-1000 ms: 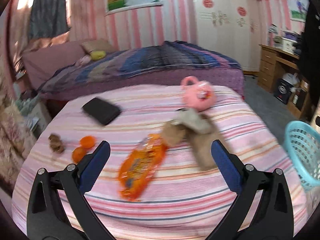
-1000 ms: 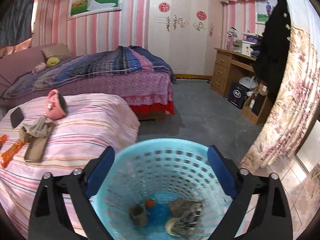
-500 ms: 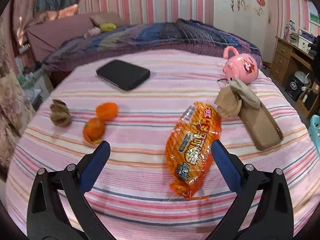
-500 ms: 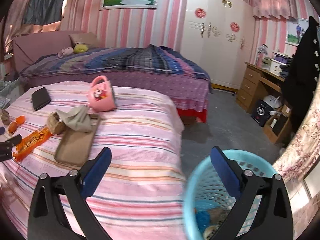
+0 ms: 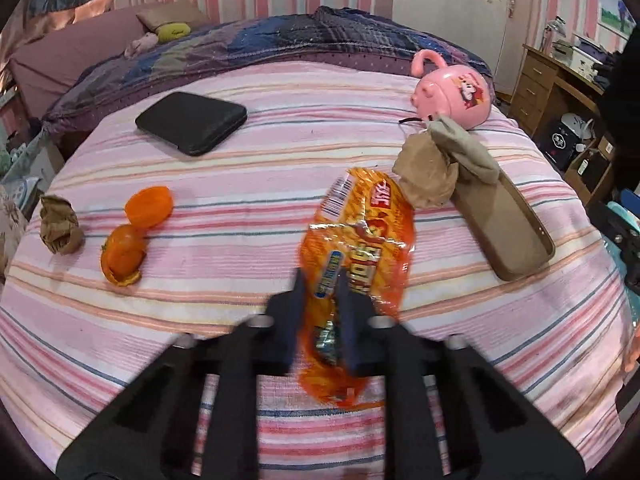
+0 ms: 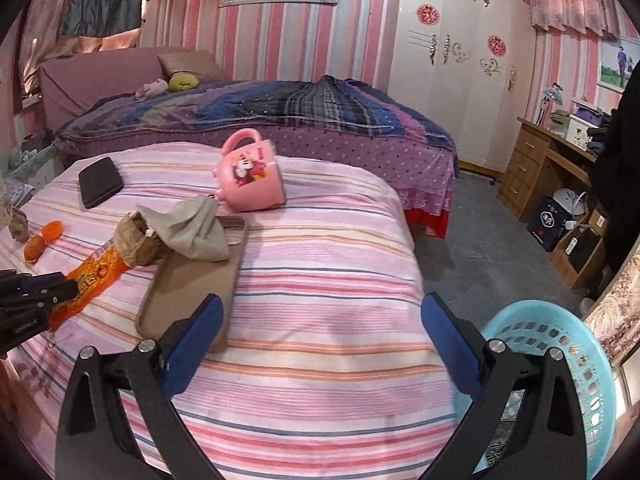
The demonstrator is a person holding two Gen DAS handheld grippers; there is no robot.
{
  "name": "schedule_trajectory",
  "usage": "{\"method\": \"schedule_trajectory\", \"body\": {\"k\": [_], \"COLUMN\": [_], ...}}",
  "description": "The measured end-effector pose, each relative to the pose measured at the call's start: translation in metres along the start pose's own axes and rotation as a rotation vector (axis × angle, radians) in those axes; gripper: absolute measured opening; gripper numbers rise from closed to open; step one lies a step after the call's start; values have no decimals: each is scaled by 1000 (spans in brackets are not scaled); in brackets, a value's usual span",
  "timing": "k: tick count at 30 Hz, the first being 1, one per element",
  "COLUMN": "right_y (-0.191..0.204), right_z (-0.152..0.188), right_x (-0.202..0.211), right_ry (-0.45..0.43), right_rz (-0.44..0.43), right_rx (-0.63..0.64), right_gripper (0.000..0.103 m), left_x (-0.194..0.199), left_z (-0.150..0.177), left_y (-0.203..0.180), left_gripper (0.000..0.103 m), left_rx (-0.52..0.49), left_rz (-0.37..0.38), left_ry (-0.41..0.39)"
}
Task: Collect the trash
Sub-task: 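Grasp the orange snack wrapper with the left tool while the right tool grasps the beige cloth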
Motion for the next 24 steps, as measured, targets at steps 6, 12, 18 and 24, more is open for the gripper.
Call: {"method": "schedule_trajectory", "body": {"k": [6,12,18,24], "right_y": [23,47,67,93], "right_z": [-2,-5,-23,-32], "right_x": [-2,-5,-15,-44], "right_ry": [4,10,-5,45], "right_rz": [-53,-78,-102,-102], "right_rx": [16,61,86,169], "right_gripper": [97,97,97,88], "left_x": [17,33,64,70], "left_z": [-9,-24,-44,-51], "left_y": [9,31,43,52], "left_gripper": [0,0,0,0], "left_rx": [-8,62,68,88], "left_rz": [-7,-11,-39,-44], "left_ry": [-64,-112,-206,-225]}}
Point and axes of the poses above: each gripper's, at about its wrist camera, not at the fingertips, and x roughly against the way its jaws point, y to its left, z to its underside, the point moved 8 cm from there along -x, roughly the way its jaws point, and after that the axes turned 5 degrees about x, right-handed, at the moved point
